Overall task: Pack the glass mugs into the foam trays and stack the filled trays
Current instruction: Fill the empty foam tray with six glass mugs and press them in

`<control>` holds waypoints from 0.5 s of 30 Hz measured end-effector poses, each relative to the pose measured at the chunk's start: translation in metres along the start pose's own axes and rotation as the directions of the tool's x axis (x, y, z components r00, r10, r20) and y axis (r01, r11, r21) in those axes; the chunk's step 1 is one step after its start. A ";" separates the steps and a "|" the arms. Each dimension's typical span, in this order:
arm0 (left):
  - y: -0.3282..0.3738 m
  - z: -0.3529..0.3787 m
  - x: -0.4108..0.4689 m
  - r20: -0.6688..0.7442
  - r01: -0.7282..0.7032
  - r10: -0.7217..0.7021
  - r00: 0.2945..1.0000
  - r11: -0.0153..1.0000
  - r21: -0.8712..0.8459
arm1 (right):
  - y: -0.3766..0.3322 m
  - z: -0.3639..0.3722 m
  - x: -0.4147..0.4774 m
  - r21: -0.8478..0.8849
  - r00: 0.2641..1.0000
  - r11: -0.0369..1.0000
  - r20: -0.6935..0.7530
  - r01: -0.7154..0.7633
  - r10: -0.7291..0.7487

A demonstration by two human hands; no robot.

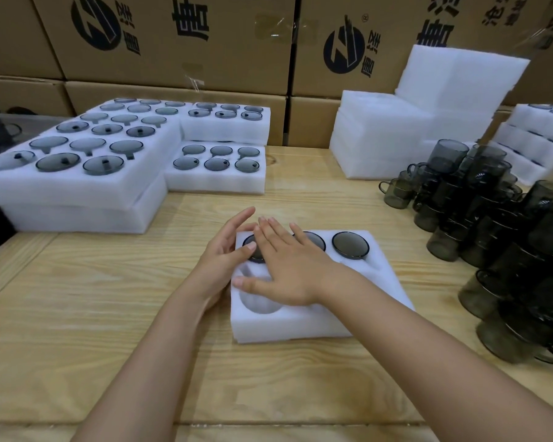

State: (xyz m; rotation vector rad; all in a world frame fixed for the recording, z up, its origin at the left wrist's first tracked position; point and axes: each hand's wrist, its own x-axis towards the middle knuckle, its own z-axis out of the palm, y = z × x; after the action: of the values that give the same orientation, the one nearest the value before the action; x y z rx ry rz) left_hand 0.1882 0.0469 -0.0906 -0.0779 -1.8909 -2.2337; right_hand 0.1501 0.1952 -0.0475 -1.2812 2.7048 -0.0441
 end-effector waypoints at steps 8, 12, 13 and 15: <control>-0.006 0.008 -0.001 -0.199 -0.021 0.028 0.980 0.999 0.037 | 0.003 -0.007 -0.015 0.436 0.986 0.899 -0.166 0.050 0.025; -0.009 0.006 0.001 -0.225 0.041 -0.045 0.973 0.999 -0.022 | 0.036 -0.032 -0.045 0.631 0.839 0.774 -0.389 -0.060 0.382; -0.009 0.006 0.001 -0.229 0.047 -0.053 0.972 0.998 -0.032 | 0.053 -0.040 -0.055 0.505 0.756 0.849 -0.491 -0.156 0.431; -0.009 0.005 0.001 -0.239 0.051 -0.060 0.969 0.998 -0.044 | 0.091 -0.055 -0.082 0.185 0.551 0.892 -0.729 -0.413 0.406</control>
State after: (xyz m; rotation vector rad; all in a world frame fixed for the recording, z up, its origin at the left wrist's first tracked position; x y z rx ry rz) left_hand 0.1846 0.0533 -0.0984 0.2335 -1.7426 -2.2001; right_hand 0.1231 0.3145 0.0091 -0.6341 3.6472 -0.6639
